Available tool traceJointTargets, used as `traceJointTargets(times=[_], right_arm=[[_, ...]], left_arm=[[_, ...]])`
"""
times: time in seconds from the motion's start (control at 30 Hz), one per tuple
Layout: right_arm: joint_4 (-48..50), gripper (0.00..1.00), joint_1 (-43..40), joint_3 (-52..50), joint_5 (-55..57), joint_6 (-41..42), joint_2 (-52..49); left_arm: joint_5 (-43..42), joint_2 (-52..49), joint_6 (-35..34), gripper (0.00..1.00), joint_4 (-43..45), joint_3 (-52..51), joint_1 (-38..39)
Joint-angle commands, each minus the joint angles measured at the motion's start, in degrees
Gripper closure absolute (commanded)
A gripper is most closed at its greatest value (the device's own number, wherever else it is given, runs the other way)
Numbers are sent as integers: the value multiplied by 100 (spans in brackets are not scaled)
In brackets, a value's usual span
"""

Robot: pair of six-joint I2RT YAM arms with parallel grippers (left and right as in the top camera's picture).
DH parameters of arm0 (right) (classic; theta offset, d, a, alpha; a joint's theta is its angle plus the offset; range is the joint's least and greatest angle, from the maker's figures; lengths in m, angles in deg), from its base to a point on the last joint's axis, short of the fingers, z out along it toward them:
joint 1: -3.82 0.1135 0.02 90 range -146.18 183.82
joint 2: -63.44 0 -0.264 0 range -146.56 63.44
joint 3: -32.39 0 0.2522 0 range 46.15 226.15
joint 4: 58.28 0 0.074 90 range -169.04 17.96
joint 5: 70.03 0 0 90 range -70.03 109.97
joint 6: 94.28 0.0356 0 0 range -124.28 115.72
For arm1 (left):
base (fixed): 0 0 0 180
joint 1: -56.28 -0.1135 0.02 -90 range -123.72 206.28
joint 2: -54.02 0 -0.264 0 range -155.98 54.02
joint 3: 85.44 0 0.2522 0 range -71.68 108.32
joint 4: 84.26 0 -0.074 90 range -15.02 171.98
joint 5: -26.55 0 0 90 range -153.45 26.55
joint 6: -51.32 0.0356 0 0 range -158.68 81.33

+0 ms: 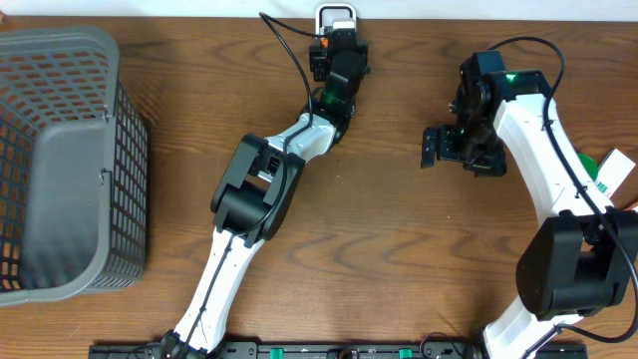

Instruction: Scan the item barcode

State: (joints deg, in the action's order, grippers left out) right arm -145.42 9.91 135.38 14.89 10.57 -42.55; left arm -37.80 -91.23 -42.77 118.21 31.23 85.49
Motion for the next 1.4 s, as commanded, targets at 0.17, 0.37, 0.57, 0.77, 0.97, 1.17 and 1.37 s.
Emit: traceJointTargets(times=[0.17, 0.37, 0.57, 0.77, 0.97, 1.17, 1.37], right_arm=[[15, 1, 35, -15, 70, 33, 76], [35, 1, 35, -15, 70, 33, 76], [37, 1, 35, -15, 70, 33, 76], [35, 1, 35, -15, 70, 33, 76], [33, 1, 35, -15, 70, 33, 76], [-31, 1, 24, -15, 48, 28, 76], [-352, 1, -313, 177, -293, -122, 79]], left_arm=[[103, -31, 424, 26, 188, 192, -4], [251, -31, 450, 26, 199, 468, -4], [225, -31, 426, 26, -63, 717, -9], [225, -31, 129, 26, -673, 721, -9], [251, 4, 153, 26, -841, 721, 26], [514, 378, 234, 27, -1207, 721, 232], [595, 981, -214, 26, -2979, 721, 518]])
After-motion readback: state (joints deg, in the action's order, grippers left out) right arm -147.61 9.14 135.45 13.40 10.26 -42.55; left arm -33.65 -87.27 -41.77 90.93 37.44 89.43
